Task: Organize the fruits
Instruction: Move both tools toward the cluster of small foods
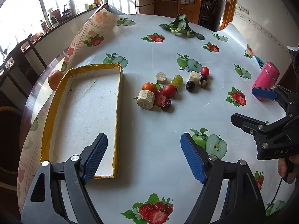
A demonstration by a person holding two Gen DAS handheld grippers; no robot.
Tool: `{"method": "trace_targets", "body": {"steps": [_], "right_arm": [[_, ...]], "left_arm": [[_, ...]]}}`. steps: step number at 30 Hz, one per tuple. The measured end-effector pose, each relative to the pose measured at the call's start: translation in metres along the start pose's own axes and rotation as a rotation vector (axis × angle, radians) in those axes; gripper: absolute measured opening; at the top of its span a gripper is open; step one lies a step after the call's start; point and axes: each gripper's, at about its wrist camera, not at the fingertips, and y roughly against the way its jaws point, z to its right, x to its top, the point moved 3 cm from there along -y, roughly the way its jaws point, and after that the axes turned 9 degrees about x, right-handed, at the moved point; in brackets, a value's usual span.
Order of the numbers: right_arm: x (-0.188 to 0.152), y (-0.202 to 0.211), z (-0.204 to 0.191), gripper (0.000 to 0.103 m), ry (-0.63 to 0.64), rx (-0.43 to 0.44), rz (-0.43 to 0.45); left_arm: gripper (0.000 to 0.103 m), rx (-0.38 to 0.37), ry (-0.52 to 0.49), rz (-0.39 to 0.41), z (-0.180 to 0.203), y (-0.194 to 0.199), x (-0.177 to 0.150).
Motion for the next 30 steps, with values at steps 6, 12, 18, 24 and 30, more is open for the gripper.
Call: {"method": "trace_targets", "body": {"steps": [6, 12, 18, 24, 30], "right_arm": [[0.001, -0.005, -0.005, 0.103, 0.036, 0.003, -0.013], [0.003, -0.009, -0.008, 0.103, 0.051, 0.012, -0.021], [0.005, -0.014, -0.008, 0.103, 0.057, 0.014, -0.028], [0.006, -0.019, -0.007, 0.103, 0.056, 0.022, -0.037], [0.006, -0.027, -0.005, 0.103, 0.053, 0.025, -0.054]], "left_arm": [[0.081, 0.009, -0.005, -0.003, -0.001, -0.003, 0.002], [0.081, 0.014, -0.008, -0.014, -0.002, -0.007, 0.003], [0.081, 0.011, -0.008, -0.029, -0.002, -0.012, 0.003], [0.081, 0.002, 0.003, -0.037, -0.003, -0.019, 0.003], [0.081, -0.004, 0.008, -0.054, -0.003, -0.029, 0.003]]}}
